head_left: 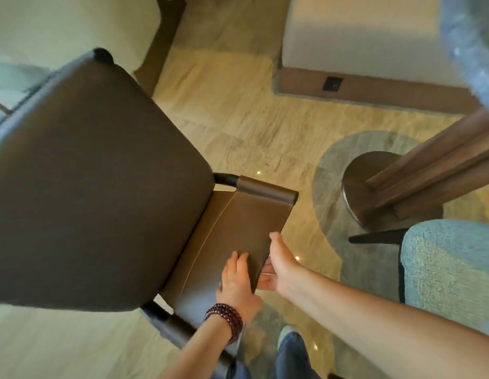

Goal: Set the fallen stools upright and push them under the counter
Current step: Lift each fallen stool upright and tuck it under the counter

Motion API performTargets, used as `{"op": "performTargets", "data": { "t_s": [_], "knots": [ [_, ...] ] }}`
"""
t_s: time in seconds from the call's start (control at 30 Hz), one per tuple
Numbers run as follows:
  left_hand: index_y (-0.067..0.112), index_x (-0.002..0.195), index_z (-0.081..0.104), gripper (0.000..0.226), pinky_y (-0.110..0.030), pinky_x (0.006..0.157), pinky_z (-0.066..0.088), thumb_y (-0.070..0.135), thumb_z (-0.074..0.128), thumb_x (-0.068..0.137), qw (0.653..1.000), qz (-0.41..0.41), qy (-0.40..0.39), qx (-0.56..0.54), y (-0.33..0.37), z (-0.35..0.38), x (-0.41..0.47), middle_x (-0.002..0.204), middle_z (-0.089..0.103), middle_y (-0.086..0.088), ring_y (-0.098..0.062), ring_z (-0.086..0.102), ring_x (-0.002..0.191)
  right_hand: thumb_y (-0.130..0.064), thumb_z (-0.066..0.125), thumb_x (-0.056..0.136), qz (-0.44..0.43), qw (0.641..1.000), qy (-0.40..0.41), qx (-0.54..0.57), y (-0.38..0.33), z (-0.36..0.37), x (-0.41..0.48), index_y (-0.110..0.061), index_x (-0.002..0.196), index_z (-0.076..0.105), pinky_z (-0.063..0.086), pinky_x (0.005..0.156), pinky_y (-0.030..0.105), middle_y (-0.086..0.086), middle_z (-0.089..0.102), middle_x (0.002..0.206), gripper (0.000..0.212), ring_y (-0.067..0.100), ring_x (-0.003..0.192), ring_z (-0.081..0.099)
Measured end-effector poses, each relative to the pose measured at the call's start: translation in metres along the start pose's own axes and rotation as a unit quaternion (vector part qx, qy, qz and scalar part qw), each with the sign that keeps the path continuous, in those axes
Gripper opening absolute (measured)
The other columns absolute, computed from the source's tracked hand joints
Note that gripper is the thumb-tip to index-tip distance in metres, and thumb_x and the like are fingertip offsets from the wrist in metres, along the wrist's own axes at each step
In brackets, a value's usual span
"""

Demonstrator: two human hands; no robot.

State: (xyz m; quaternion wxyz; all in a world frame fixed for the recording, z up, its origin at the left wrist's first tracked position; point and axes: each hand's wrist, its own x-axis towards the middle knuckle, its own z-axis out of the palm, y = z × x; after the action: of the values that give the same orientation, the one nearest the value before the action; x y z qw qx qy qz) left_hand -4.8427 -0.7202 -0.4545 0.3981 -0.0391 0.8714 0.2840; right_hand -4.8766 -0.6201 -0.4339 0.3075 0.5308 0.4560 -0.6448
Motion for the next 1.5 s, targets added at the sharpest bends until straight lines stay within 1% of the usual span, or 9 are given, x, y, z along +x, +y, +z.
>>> {"op": "performTargets", "data": {
  "t_s": [0.17,0.3,0.43,0.7,0.9,1.0,1.13,1.27,1.5],
  "knots": [
    [0.029,0.149,-0.001,0.088,-0.038,0.116,0.016,0.006,0.051,0.082,0.986,0.017,0.141,0.088,-0.013,-0.100,-0.071,0.159,-0.005,0.005,-0.014,0.000,0.147,-0.052,0.036,0.096,-0.033,0.994,-0.092,-0.046,-0.036,0.083,-0.101,0.001,0.093,0.061,0.057,0.065,0.043,0.021,0.067,0.079,0.059,0.032,0.074,0.068],
    [0.027,0.140,0.028,0.057,-0.039,0.099,0.043,0.013,0.043,0.086,0.966,-0.033,0.244,0.085,-0.040,-0.203,-0.112,0.146,0.035,0.005,-0.018,0.040,0.131,-0.042,0.041,0.098,-0.086,0.985,-0.144,-0.047,-0.065,0.165,-0.168,0.001,0.092,0.057,0.054,0.082,0.047,0.023,0.066,0.085,0.046,0.033,0.080,0.066],
    [0.023,0.118,0.046,0.026,-0.036,0.079,0.049,0.023,0.039,0.093,0.934,-0.060,0.324,0.135,-0.064,-0.292,-0.135,0.118,0.061,-0.001,-0.026,0.061,0.105,-0.033,0.042,0.097,-0.128,0.971,-0.203,-0.016,-0.088,0.244,-0.219,0.001,0.087,0.054,0.049,0.091,0.045,0.020,0.061,0.085,0.037,0.032,0.089,0.062],
    [0.024,0.129,0.039,0.045,-0.036,0.080,0.049,0.007,0.038,0.088,0.928,-0.101,0.340,0.115,-0.109,-0.438,-0.152,0.117,0.062,-0.003,-0.026,0.062,0.103,-0.024,0.043,0.098,-0.211,0.930,-0.281,-0.105,-0.126,0.375,-0.272,0.001,0.128,0.050,0.052,0.086,0.037,0.019,0.063,0.115,0.040,0.028,0.100,0.063],
    [0.015,0.118,0.044,0.031,-0.034,0.072,0.044,0.011,0.041,0.088,0.916,-0.120,0.359,0.130,-0.132,-0.516,-0.156,0.111,0.063,-0.005,-0.029,0.063,0.099,-0.018,0.046,0.096,-0.315,0.882,-0.243,-0.254,-0.144,0.436,-0.282,-0.014,0.124,0.049,0.052,0.087,0.037,0.012,0.060,0.124,0.029,0.025,0.105,0.061],
    [0.014,0.110,0.045,0.024,-0.035,0.081,0.042,0.011,0.044,0.086,0.901,-0.133,0.390,0.137,-0.138,-0.543,-0.155,0.112,0.063,-0.006,-0.029,0.061,0.103,-0.015,0.049,0.092,-0.389,0.828,-0.204,-0.348,-0.156,0.461,-0.278,-0.015,0.135,0.046,0.054,0.080,0.031,0.006,0.061,0.114,0.043,0.020,0.102,0.063],
    [0.017,0.118,0.045,0.034,-0.038,0.097,0.036,0.016,0.049,0.084,0.883,-0.175,0.415,0.132,-0.150,-0.577,-0.147,0.124,0.057,-0.004,-0.026,0.051,0.117,-0.026,0.051,0.094,-0.351,0.825,-0.245,-0.369,-0.176,0.496,-0.275,-0.015,0.128,0.048,0.054,0.070,0.029,0.008,0.062,0.115,0.036,0.020,0.100,0.064],
    [0.018,0.128,0.042,0.046,-0.038,0.107,0.029,0.018,0.052,0.083,0.866,-0.213,0.441,0.102,-0.163,-0.616,-0.138,0.132,0.050,-0.004,-0.026,0.042,0.125,-0.035,0.051,0.095,-0.304,0.830,-0.280,-0.374,-0.211,0.538,-0.276,-0.017,0.115,0.048,0.057,0.083,0.037,0.010,0.062,0.115,0.027,0.024,0.102,0.064],
    [0.014,0.146,0.024,0.068,-0.039,0.119,0.015,0.008,0.050,0.083,0.864,-0.245,0.440,0.010,-0.191,-0.683,-0.125,0.154,0.025,-0.004,-0.020,0.016,0.144,-0.039,0.048,0.097,-0.247,0.826,-0.321,-0.392,-0.250,0.601,-0.272,-0.013,0.138,0.040,0.054,0.093,0.040,0.014,0.057,0.130,0.049,0.028,0.110,0.061]
  ]
}}
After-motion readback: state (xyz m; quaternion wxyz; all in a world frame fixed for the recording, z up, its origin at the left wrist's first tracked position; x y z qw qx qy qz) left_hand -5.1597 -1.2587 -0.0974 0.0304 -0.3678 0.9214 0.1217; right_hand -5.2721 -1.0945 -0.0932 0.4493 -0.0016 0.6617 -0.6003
